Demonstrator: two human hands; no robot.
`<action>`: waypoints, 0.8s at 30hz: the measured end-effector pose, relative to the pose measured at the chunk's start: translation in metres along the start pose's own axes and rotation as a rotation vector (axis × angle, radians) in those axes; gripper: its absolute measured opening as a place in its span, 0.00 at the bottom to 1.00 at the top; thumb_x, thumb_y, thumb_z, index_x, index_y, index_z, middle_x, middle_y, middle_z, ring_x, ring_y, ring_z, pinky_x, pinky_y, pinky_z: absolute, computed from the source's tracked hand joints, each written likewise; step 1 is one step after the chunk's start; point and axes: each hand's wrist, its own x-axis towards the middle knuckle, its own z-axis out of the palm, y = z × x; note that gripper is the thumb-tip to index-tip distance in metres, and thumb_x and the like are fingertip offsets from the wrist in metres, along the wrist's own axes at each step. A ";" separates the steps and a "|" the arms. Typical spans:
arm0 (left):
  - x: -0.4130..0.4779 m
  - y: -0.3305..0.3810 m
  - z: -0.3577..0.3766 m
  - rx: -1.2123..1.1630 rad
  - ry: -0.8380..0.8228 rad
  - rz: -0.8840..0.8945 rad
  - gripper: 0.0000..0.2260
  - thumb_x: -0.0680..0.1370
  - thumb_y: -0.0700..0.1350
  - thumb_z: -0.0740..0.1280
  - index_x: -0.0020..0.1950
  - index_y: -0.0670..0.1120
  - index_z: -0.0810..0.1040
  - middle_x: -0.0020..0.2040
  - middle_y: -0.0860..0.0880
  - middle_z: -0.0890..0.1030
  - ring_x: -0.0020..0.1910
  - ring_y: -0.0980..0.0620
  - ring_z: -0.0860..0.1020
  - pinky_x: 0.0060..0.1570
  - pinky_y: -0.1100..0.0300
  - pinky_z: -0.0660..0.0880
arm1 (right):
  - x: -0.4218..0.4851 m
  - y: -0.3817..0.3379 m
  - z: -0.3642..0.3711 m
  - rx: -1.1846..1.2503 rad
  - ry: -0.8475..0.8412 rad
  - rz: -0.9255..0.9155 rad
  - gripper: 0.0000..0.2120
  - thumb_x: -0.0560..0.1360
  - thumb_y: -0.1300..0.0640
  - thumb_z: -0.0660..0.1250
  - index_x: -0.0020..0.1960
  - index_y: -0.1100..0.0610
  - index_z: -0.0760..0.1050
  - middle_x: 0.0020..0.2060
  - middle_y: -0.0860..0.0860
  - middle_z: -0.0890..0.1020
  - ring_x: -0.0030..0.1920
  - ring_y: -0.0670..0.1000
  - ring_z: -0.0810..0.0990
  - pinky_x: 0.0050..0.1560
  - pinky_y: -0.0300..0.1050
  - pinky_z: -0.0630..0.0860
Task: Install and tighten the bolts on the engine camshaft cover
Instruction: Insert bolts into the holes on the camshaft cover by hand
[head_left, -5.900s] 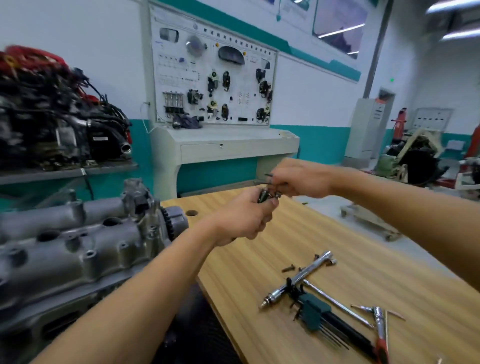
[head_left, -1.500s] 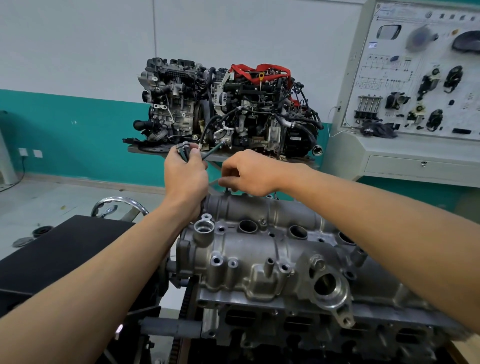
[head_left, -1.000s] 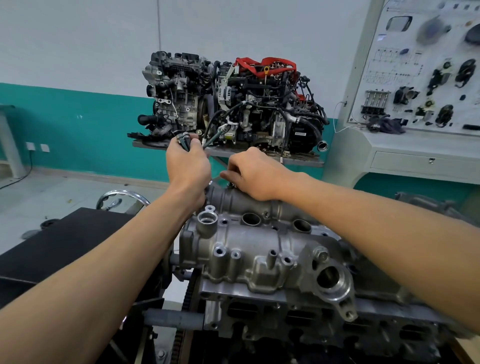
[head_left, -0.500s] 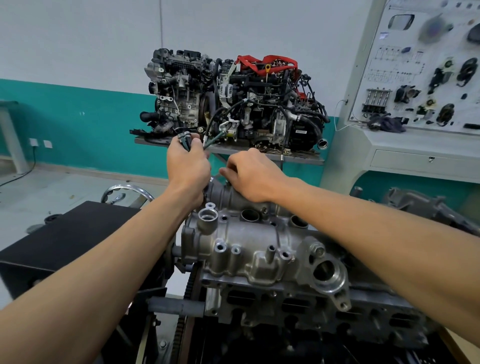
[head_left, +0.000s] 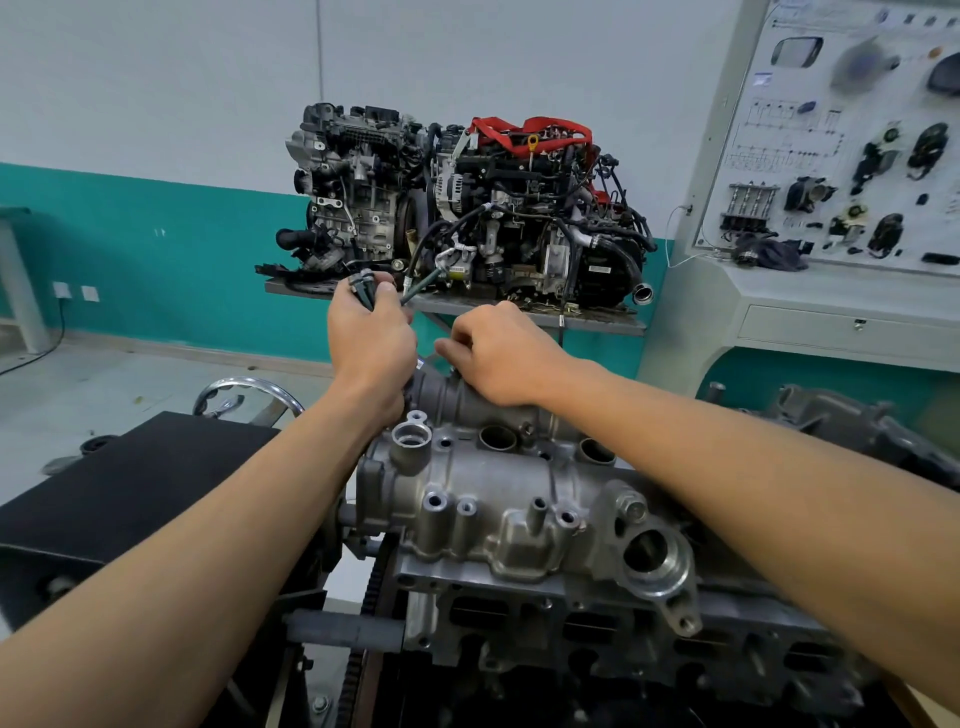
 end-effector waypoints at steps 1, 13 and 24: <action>-0.001 0.000 -0.001 0.002 -0.002 0.002 0.09 0.85 0.44 0.57 0.45 0.52 0.69 0.34 0.49 0.70 0.28 0.52 0.65 0.28 0.60 0.61 | 0.000 -0.001 0.000 -0.003 -0.008 -0.006 0.17 0.81 0.47 0.61 0.36 0.53 0.73 0.39 0.57 0.80 0.41 0.59 0.78 0.44 0.53 0.77; -0.003 -0.002 -0.005 0.034 0.000 0.035 0.09 0.84 0.44 0.58 0.45 0.52 0.70 0.36 0.48 0.70 0.30 0.52 0.65 0.30 0.58 0.62 | 0.003 0.004 0.002 0.001 -0.012 -0.050 0.18 0.81 0.47 0.61 0.37 0.55 0.76 0.36 0.56 0.81 0.39 0.57 0.78 0.40 0.48 0.73; -0.003 0.002 -0.002 0.004 -0.006 0.034 0.08 0.85 0.43 0.57 0.47 0.51 0.69 0.37 0.49 0.70 0.29 0.53 0.67 0.30 0.60 0.63 | 0.002 0.010 -0.002 0.012 -0.124 -0.064 0.15 0.80 0.49 0.63 0.50 0.59 0.81 0.47 0.56 0.84 0.48 0.56 0.80 0.50 0.49 0.76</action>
